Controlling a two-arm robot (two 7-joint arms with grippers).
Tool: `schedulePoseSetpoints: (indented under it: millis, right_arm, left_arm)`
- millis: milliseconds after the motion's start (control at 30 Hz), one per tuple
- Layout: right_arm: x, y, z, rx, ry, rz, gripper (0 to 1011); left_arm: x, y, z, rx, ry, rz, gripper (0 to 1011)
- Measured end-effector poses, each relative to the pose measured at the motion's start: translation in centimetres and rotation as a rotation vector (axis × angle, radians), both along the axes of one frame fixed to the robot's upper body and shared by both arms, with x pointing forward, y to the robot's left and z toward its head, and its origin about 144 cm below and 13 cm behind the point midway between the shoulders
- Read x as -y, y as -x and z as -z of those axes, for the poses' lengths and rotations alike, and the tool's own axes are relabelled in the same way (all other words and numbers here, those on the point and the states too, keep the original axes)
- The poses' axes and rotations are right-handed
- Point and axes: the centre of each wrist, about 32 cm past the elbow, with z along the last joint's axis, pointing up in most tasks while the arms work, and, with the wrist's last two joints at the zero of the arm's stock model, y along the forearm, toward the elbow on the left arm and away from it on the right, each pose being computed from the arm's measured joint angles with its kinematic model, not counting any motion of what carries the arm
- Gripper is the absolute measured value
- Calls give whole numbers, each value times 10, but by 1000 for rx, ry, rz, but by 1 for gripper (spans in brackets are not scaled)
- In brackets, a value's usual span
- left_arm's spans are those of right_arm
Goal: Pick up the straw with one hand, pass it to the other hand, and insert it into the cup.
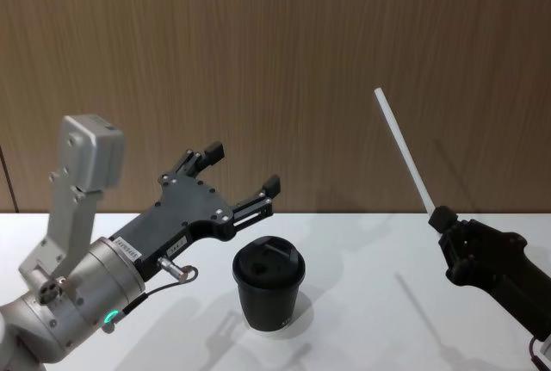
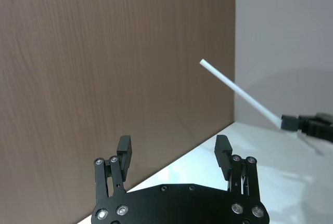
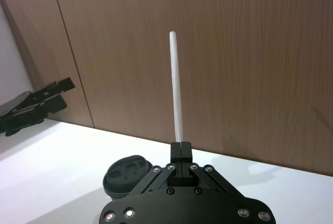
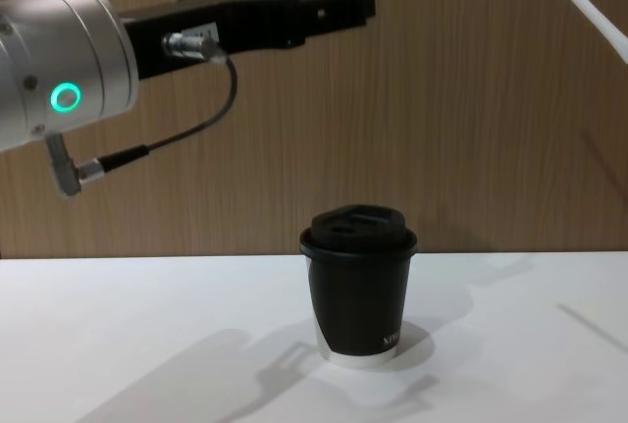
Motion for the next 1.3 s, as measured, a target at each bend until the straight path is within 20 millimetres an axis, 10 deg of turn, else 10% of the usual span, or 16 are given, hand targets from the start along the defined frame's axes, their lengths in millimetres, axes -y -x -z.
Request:
schedulePoseSetpoints:
  millis: [1300]
  right_arm:
    - [-22, 12, 0, -8, -65, -164, 0]
  left_arm:
    - [7, -14, 17, -288, 458, 269, 1003]
